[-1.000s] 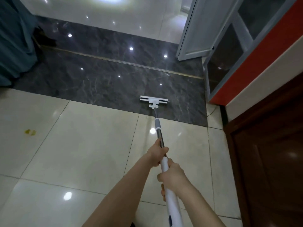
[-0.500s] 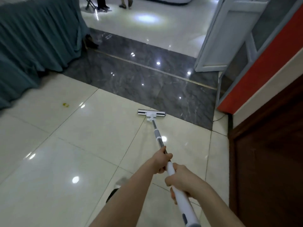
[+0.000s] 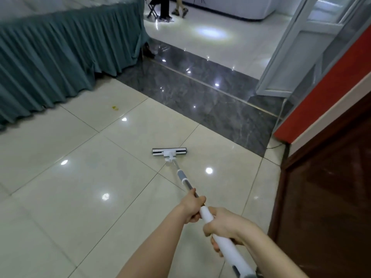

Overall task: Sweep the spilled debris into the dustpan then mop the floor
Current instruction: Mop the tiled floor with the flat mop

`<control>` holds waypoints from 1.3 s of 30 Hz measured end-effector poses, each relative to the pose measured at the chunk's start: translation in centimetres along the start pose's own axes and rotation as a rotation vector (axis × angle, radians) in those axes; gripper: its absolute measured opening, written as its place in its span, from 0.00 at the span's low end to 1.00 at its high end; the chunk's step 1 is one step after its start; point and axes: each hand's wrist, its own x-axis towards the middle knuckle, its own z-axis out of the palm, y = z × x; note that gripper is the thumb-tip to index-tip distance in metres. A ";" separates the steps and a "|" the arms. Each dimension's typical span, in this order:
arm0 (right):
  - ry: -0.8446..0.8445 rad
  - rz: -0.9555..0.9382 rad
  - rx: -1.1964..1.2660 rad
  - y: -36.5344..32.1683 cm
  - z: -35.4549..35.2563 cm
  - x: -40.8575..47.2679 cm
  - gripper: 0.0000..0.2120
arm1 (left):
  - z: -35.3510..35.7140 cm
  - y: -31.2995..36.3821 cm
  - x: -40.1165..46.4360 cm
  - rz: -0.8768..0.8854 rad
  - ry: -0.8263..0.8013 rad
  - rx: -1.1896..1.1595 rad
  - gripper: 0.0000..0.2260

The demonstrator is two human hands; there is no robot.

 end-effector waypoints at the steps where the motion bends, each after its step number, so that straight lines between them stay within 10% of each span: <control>1: 0.007 0.003 -0.006 0.0 1.1 -0.3 0.21 | -0.5 -0.6 -1.0 0.005 0.006 -0.003 0.30; 15: -0.038 0.005 -0.130 3.2 11.1 -6.6 0.18 | -1.3 -9.5 -10.9 -0.006 0.078 -0.085 0.28; 28: -0.032 -0.010 -0.176 9.7 12.7 -10.0 0.16 | 4.4 -13.7 -14.8 -0.025 0.130 -0.149 0.03; 39: 0.075 0.042 -0.200 4.4 9.0 -5.9 0.14 | 2.2 -7.7 -9.5 -0.066 0.255 -0.211 0.10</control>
